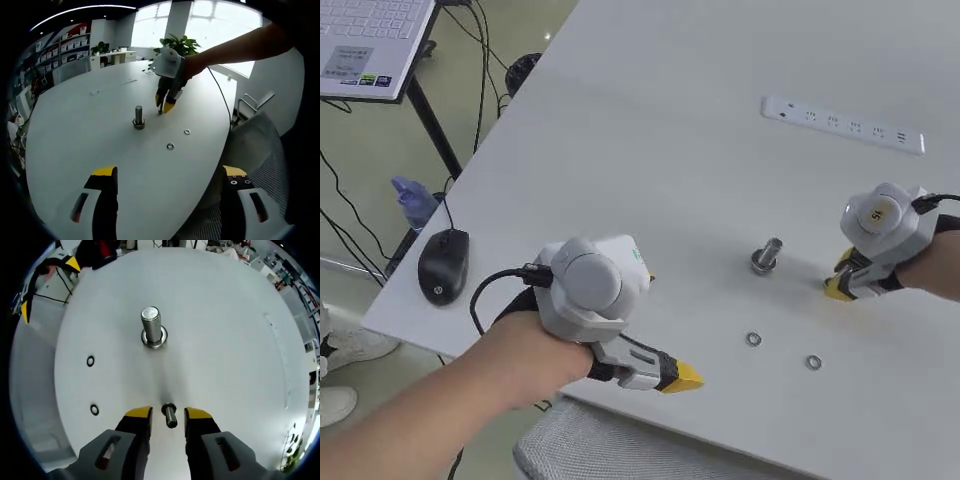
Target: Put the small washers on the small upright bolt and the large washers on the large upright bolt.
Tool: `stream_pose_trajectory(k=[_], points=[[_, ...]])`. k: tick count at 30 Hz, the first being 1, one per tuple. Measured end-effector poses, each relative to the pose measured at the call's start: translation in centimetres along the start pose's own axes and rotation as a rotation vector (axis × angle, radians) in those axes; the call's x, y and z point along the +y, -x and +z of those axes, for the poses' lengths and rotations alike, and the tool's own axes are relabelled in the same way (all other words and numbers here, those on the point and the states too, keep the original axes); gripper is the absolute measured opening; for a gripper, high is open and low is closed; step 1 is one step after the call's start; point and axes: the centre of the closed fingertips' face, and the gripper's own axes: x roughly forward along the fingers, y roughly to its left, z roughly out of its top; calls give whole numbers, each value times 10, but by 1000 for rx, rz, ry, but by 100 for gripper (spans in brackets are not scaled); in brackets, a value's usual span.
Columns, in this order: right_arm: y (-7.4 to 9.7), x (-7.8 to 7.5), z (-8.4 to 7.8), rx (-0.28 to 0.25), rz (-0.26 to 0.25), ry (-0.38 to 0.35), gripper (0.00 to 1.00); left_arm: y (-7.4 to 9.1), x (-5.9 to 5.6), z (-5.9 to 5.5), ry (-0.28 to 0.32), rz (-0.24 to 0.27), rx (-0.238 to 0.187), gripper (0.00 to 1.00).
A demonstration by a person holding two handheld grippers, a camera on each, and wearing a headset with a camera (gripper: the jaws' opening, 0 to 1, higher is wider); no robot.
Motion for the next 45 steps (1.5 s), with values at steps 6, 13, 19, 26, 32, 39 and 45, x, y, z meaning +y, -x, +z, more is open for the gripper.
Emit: stream_pose_trajectory(k=[6, 13, 19, 26, 32, 39, 45], points=[[8, 0, 4, -11, -8, 3, 28, -1, -4, -1, -12, -5, 9, 88], [22, 5, 14, -23, -29, 19, 29, 1, -5, 0, -17, 4, 19, 90], [35, 9, 19, -44, -42, 17, 29, 6, -7, 6, -36, 8, -15, 91], [42, 14, 17, -71, -64, 11, 28, 8, -8, 6, -33, 8, -6, 91], [47, 25, 10, -63, -56, -9, 29, 11, -8, 3, -27, 1, 5, 89], [50, 43, 7, -76, -44, -21, 29, 14, -7, 5, -45, 1, 3, 88], [48, 61, 4, -76, -26, -27, 29, 15, -11, 5, -46, -4, 3, 88]])
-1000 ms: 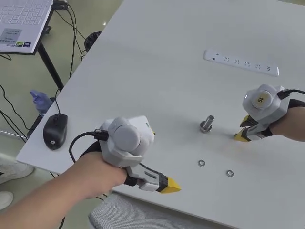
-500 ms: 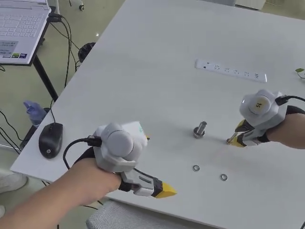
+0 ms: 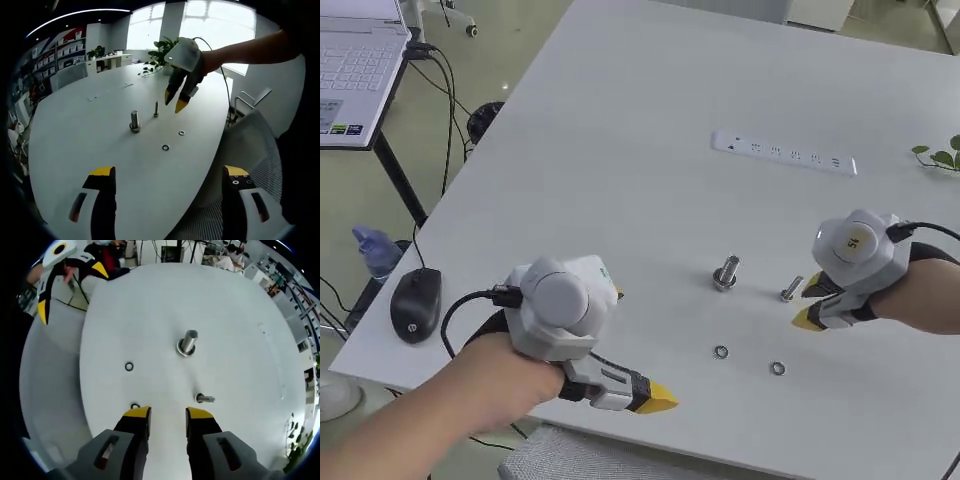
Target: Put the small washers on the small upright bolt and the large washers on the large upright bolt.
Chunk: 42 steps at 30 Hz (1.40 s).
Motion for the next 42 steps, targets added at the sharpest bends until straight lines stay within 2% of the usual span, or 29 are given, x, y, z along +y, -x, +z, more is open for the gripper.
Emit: stream_pose_trajectory(k=[11, 20, 30, 42], points=[[-3, 27, -9, 5, 27, 2, 29, 3, -9, -7, 3, -2, 6, 87], [-11, 39, -18, 16, 46, 14, 29, 3, -11, -8, -6, -6, 15, 86], [-29, 46, -23, -2, 32, -4, 29, 3, -7, -6, -11, -9, 18, 84], [-49, 46, -32, -3, 25, -25, 28, 8, -1, -12, -14, -2, 32, 82]])
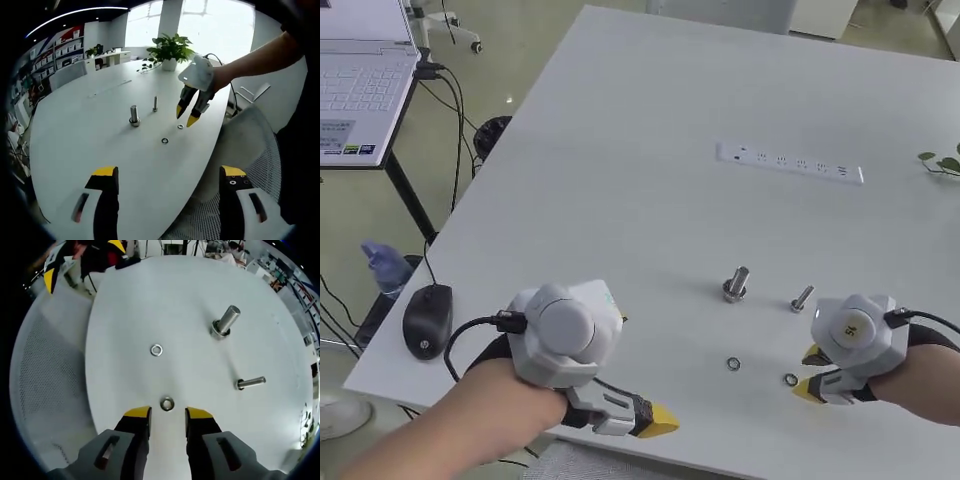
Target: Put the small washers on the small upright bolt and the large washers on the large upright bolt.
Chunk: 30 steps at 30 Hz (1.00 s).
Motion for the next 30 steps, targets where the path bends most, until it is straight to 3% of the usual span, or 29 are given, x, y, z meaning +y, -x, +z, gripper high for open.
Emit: stream_pose_trajectory(k=[6, 12, 30], points=[[-5, 2, -3, 7, -1, 0, 28, -2, 0, 5, -2, -3, -13, 86], [-9, 2, -4, 13, -8, 14, 28, -3, 1, 2, -23, -1, 6, 86], [-11, 1, -2, -5, 3, -13, 26, -3, 0, -5, -8, -16, 21, 81]])
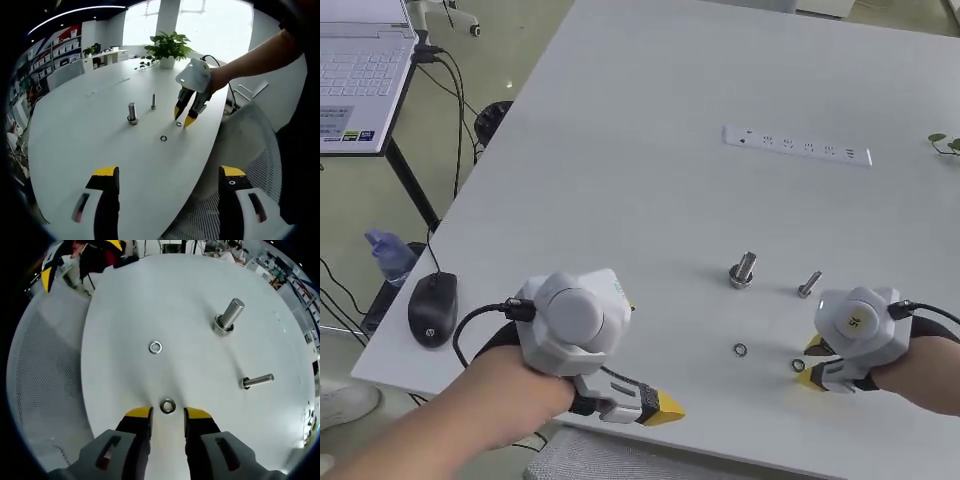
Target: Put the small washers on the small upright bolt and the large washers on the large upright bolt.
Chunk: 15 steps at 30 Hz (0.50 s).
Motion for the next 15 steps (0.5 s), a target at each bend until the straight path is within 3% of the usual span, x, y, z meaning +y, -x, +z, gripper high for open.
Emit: stream_pose_trajectory(k=[15], points=[[-1, 2, 2, 21, -5, 7, 17, 1, 0, 0, 3, 3, -6, 80]])
